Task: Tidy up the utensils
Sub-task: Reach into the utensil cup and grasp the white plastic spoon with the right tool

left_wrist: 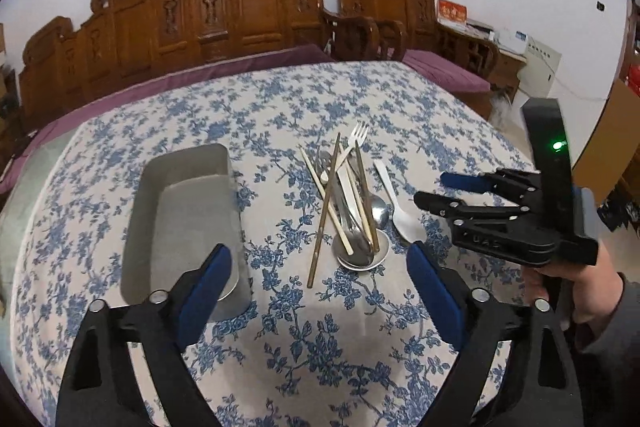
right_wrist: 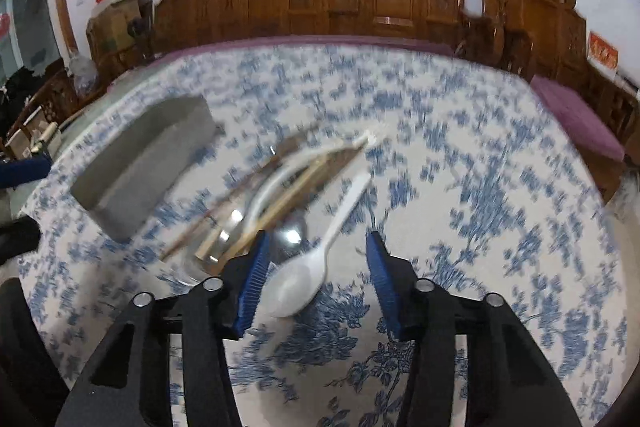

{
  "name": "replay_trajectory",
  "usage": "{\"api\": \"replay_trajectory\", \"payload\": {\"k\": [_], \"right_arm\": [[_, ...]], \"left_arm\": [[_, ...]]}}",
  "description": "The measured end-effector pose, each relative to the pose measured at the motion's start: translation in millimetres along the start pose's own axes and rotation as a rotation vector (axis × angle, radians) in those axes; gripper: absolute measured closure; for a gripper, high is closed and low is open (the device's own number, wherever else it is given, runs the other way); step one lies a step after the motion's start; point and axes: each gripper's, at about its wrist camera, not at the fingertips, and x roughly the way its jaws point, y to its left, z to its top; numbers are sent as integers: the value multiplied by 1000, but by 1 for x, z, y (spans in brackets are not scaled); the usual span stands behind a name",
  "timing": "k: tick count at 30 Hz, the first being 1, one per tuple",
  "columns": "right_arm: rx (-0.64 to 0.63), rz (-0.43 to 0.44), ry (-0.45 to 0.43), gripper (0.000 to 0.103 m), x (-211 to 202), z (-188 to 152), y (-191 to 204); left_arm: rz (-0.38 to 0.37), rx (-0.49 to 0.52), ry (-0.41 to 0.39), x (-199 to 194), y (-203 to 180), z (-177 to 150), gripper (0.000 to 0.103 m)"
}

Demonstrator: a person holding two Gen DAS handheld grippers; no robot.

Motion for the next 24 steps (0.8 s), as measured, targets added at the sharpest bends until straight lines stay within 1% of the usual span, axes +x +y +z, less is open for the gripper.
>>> {"api": "replay_trajectory", "payload": {"k": [4, 8, 10, 12, 15, 18, 19, 20, 21, 22, 23, 24], "right_arm": [[25, 30, 54, 55, 20, -8, -4], [27, 63, 92, 55, 34, -9, -1], [29, 74, 111, 56, 38, -11, 2], [4, 54, 114, 57, 40, -12, 6], [3, 39, 112, 59, 39, -13, 6], [-9, 1, 112, 73, 40, -13, 5], [2, 10, 116, 81, 39, -13, 4], [8, 9, 118, 87, 39, -13, 2], [15, 7, 122, 89, 38, -13, 1], [18, 9, 123, 93, 38, -13, 0], [24, 15, 122, 96, 36, -12, -1], [32, 19, 120, 97, 35, -12, -3]], "left_arm": [[2, 9, 23, 14, 1, 2, 23], [-7, 9, 54, 30, 1, 4, 33], [-10, 7, 65, 37, 1, 6, 34], [-10, 7, 70, 42, 1, 6, 35], [-13, -5, 92, 52, 2, 7, 36], [-4, -8, 107, 61, 2, 9, 41], [0, -7, 112, 65, 2, 10, 43], [1, -7, 117, 68, 2, 11, 45], [2, -8, 124, 71, 2, 12, 46], [3, -4, 132, 75, 2, 13, 48], [6, 2, 136, 78, 1, 14, 52], [10, 9, 141, 82, -1, 15, 53]]}}
